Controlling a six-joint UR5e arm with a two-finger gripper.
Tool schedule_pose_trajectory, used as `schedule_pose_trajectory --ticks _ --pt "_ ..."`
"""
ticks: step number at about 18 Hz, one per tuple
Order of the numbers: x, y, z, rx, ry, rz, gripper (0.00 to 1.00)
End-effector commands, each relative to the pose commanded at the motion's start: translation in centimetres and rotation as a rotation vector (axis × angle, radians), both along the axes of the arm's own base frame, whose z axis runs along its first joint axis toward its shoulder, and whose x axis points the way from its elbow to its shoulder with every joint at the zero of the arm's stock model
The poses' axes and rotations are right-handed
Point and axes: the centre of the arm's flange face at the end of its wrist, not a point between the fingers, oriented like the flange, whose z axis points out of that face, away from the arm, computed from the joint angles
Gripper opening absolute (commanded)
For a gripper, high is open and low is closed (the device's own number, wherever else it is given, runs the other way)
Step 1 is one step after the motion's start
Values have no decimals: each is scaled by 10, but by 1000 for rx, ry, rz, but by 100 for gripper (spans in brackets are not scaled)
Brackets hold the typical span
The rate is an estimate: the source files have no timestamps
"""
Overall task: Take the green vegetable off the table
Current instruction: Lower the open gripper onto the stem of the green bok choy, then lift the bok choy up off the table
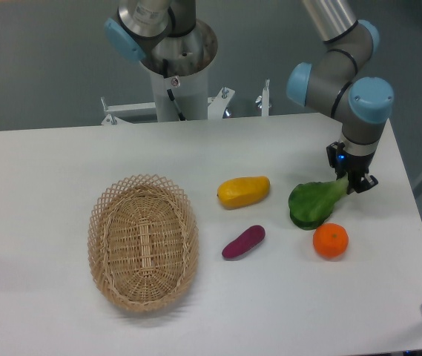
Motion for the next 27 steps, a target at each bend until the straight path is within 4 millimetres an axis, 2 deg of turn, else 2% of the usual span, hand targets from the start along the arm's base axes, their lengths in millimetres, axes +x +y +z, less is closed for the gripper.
schedule_pose_trajectory --ticks 2,7,14,17,20,23,27 --pt "-3 -3 9 11 13 3 33" --pt "-13 -20 53 16 26 -19 33" --pt "-20 -5 131 174 -34 50 32" --pt "-6 15 141 305 -78 137 32" --pt "18 38 173 431 -101 205 32" --pt "40 64 186 460 -121 236 32" --pt "50 75 196 483 -130 311 32"
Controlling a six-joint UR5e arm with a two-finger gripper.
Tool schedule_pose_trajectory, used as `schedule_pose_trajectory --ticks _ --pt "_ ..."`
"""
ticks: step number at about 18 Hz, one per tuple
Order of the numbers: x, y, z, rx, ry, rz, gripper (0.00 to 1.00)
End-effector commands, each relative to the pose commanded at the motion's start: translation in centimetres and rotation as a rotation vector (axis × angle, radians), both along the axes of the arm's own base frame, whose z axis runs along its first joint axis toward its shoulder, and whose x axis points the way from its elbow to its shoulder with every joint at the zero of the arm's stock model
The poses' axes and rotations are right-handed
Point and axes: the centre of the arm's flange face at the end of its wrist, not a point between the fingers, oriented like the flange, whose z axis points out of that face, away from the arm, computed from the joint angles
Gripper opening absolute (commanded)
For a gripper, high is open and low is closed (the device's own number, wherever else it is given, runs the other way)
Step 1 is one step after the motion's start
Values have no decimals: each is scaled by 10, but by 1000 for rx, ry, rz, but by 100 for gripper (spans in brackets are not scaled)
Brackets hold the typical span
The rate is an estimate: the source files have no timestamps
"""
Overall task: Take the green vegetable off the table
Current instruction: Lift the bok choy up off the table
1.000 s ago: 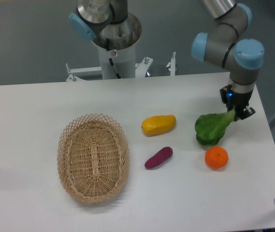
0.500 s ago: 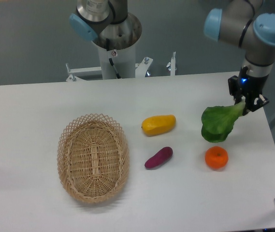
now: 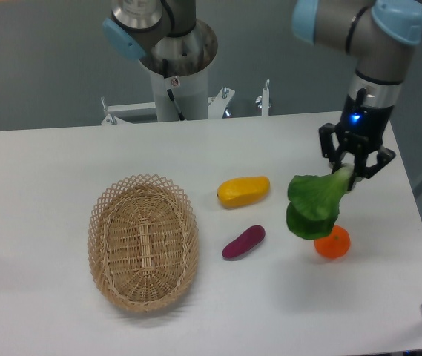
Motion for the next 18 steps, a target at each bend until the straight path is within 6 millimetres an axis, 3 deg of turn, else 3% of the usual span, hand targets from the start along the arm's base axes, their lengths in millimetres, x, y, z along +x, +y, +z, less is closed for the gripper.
schedule_pose_trajectory --ticks 9,18 --pt "4 17 4 20 -5 27 32" --pt "2 17 4 22 2 27 31"
